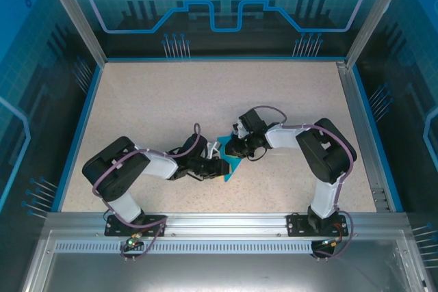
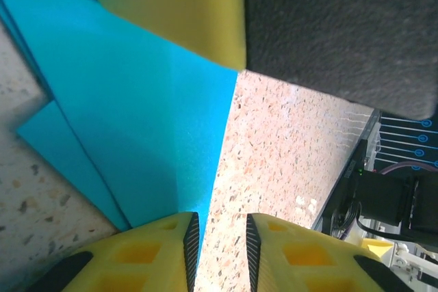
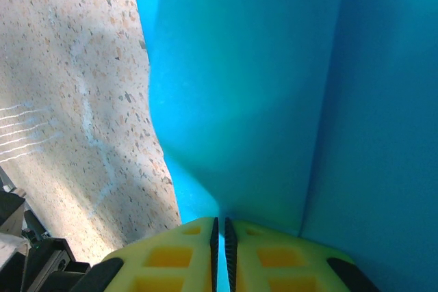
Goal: Fold a paper plane with a square sheet of paper (pick it up from the middle)
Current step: Fourth fold the wing at the center of the table.
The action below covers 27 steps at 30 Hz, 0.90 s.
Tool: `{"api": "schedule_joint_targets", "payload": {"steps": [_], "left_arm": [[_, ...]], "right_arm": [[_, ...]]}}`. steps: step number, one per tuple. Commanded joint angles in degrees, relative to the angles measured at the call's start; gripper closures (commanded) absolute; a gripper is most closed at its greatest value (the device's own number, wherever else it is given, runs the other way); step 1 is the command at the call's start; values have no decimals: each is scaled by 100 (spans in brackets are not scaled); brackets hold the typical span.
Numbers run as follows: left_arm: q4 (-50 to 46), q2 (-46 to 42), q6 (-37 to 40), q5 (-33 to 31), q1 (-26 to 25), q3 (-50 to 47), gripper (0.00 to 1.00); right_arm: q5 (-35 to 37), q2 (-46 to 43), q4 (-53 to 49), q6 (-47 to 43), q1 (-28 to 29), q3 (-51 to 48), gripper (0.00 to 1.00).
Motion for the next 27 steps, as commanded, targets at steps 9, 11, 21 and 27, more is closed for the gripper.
{"api": "schedule_joint_targets", "payload": {"steps": [9, 11, 21, 27], "left_arm": [[-432, 202, 262, 620, -35, -203, 73], [-677, 162, 421, 616, -83, -147, 76], [-1574, 452, 384, -298, -154, -46, 94], [-1934, 539, 447, -575, -151, 49, 96]], "right_arm": [[306, 233, -469, -75, 93, -209, 85], [348, 223, -478, -75, 94, -212, 85], [267, 17, -278, -59, 81, -149, 88], [-19, -405, 186, 130, -116, -154, 87]]}}
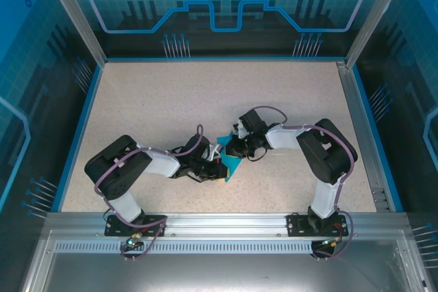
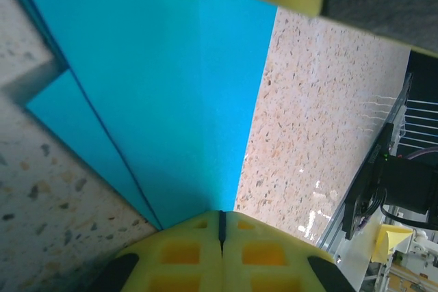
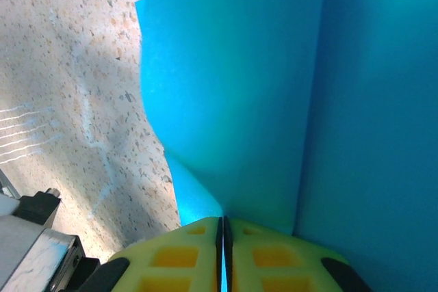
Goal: Fold a paper plane with a square sheet of paper (pick it up from the middle)
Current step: Fourth fold the wing at the center of the table.
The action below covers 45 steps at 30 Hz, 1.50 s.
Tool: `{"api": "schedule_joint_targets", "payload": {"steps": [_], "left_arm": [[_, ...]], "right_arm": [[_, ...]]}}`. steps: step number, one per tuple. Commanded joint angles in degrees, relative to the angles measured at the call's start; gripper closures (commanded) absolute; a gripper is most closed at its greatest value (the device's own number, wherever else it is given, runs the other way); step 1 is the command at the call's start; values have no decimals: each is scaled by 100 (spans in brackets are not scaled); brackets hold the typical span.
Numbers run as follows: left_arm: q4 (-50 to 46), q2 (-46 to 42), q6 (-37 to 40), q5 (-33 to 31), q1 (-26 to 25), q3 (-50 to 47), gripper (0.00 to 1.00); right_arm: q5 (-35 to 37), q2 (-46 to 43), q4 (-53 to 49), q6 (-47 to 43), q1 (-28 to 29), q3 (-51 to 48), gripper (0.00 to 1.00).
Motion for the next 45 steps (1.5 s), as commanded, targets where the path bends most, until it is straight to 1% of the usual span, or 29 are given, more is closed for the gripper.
{"api": "schedule_joint_targets", "payload": {"steps": [1, 5, 8, 12, 16, 23, 28, 39, 45], "left_arm": [[-1224, 434, 47, -580, -111, -150, 96], [-1400, 482, 171, -624, -110, -62, 97], [-1384, 516, 178, -615, -124, -45, 97], [-1385, 528, 178, -620, -124, 8, 97], [-1401, 518, 177, -624, -122, 44, 97], [-1449, 515, 222, -629, -117, 79, 97], [-1465, 499, 219, -668, -126, 35, 97], [-1519, 568, 283, -721, -156, -13, 97], [-1516, 587, 292, -734, -167, -37, 97]], "right_arm": [[-47, -411, 164, 110, -152, -105, 87], [31, -846, 141, 0, -302, -133, 86], [-30, -915, 8, -207, -219, -120, 87], [-113, -722, -57, -278, -15, -146, 89], [-300, -477, 267, -194, 105, -238, 90], [-107, 80, 355, -159, 90, -160, 91], [159, 163, 376, -168, -86, -175, 91], [-70, 517, 356, -256, -575, 360, 88], [0, 719, 174, -326, -764, 673, 87]]}}
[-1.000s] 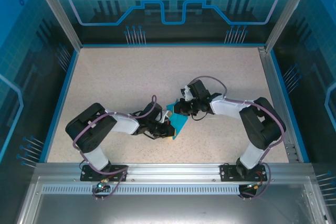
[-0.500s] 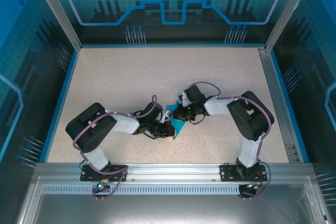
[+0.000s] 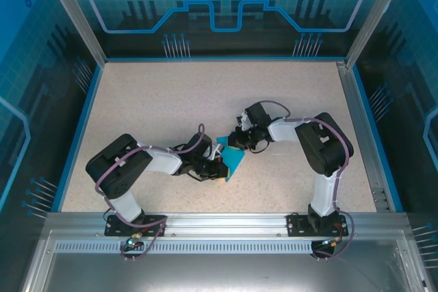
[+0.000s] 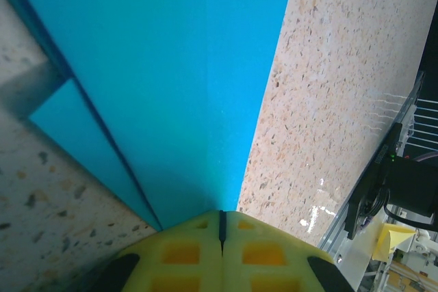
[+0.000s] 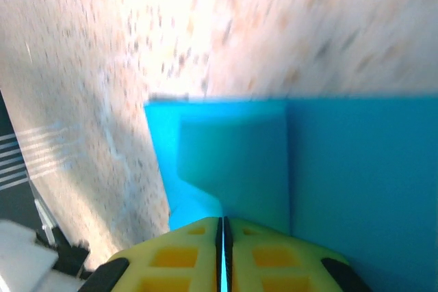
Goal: Fold a paper plane with a square sheet of paper (pick it up from the middle)
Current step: Fourth fold the wing at the center of the table.
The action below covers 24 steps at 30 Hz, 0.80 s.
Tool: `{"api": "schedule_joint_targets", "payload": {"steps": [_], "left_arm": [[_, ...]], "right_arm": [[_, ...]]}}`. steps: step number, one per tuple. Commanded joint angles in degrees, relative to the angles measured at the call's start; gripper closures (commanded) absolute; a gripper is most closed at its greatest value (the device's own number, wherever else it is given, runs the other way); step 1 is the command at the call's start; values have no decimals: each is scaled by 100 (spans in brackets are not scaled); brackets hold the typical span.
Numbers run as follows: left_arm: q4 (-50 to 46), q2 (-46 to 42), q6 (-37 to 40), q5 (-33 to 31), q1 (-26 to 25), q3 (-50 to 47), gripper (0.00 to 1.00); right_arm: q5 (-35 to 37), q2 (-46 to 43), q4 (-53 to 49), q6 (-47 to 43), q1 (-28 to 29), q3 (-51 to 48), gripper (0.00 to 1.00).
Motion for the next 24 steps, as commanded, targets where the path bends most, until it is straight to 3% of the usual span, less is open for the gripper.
{"api": "schedule_joint_targets", "payload": {"steps": [1, 19, 24], "left_arm": [[-1009, 525, 218, -731, -169, -298, 97], [-1169, 482, 295, -820, -191, -285, 98], [-1497, 409, 535, -885, -191, -218, 98]], "right_arm": [[418, 234, -50, -171, -213, 251, 87], [441, 674, -396, -164, -579, 986, 87], [405, 407, -413, -174, -615, 929, 87]]}}
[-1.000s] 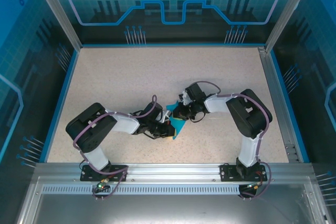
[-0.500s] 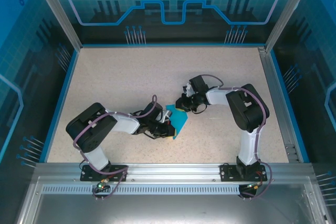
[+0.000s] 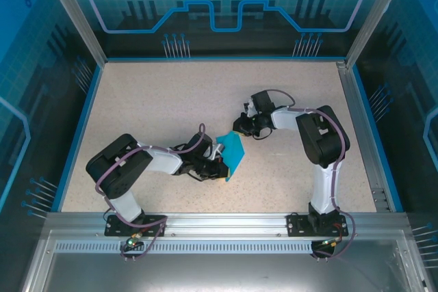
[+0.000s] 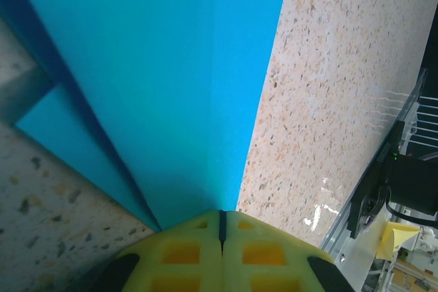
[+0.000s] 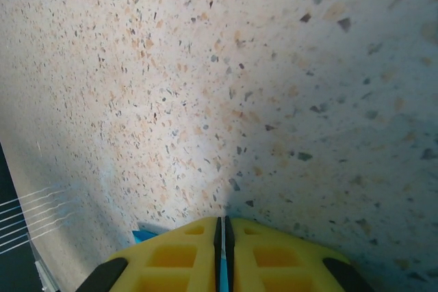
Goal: Fold a paper plane with a square sheet of paper (pick it up from the middle)
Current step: Fourth fold the wing at the center of the table.
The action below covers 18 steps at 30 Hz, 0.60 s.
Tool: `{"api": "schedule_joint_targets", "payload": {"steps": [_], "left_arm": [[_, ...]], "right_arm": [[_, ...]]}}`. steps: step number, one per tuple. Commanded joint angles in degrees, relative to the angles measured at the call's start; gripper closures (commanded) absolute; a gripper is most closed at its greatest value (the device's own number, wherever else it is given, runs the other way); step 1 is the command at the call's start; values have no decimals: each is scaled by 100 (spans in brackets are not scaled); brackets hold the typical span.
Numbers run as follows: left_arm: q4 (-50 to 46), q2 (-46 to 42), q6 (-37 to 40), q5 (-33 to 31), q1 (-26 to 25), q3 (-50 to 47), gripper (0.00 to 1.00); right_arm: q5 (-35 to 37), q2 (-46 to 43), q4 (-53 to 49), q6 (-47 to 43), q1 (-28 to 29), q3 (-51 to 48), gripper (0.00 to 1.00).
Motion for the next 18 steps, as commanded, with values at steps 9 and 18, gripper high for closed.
{"api": "schedule_joint_targets", "payload": {"steps": [9, 18], "left_arm": [[-2078, 86, 983, -891, -168, -173, 97], [-1919, 74, 850, -874, -166, -55, 97]], "right_arm": [[224, -1550, -334, -330, -172, -602, 85], [-497, -1658, 556, 120, 492, -1442, 92]]}}
